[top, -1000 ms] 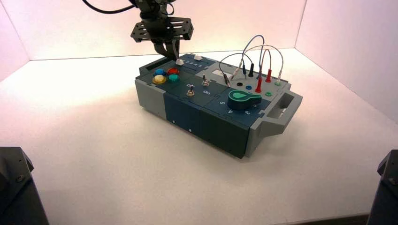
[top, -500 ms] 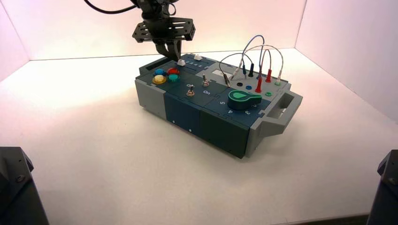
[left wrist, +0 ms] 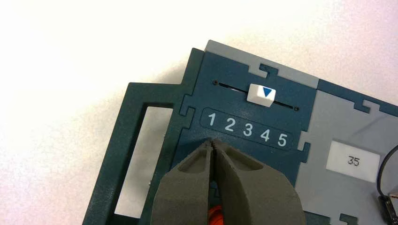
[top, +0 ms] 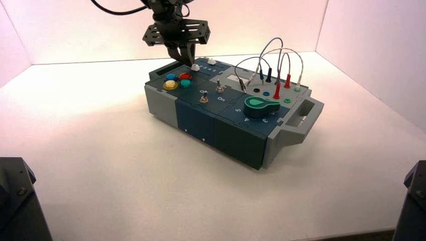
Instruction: Move the bottom slider to position 3.
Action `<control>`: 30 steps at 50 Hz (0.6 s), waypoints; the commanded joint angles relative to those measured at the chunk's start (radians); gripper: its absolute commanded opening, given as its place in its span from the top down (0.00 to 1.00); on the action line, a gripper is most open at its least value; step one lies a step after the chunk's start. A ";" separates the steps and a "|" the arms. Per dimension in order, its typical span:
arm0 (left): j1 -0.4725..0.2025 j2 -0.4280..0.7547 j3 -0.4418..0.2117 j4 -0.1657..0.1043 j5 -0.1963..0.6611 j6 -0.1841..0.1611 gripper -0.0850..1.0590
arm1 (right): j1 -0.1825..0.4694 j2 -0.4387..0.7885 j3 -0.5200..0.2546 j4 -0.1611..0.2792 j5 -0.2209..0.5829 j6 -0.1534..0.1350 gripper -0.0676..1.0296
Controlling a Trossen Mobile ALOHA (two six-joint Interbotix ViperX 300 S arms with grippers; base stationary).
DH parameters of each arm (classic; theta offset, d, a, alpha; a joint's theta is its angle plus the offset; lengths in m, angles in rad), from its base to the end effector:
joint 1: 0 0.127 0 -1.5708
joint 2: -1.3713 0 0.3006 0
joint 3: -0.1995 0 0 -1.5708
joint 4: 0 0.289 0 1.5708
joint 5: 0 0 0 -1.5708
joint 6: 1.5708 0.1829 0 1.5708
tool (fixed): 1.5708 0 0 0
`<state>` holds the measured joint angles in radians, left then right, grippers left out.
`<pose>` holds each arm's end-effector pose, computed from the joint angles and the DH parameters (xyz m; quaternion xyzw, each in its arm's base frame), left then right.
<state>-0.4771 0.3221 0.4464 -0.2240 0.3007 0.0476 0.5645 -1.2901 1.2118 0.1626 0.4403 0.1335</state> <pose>0.3911 -0.2157 0.0274 0.0339 0.5133 -0.1892 0.8364 0.1559 0.1136 0.2247 0.0878 0.2133 0.2795 0.9320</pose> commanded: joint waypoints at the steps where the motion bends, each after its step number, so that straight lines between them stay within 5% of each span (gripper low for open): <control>1: -0.015 -0.018 -0.017 -0.002 -0.003 0.003 0.95 | -0.003 0.015 -0.035 0.000 -0.011 0.003 0.96; 30: -0.020 -0.015 -0.014 -0.005 -0.003 0.002 0.95 | -0.003 0.017 -0.035 0.000 -0.011 0.003 0.96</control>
<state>-0.4847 0.3221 0.4479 -0.2270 0.3007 0.0476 0.5660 -1.2901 1.2118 0.1626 0.4403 0.1335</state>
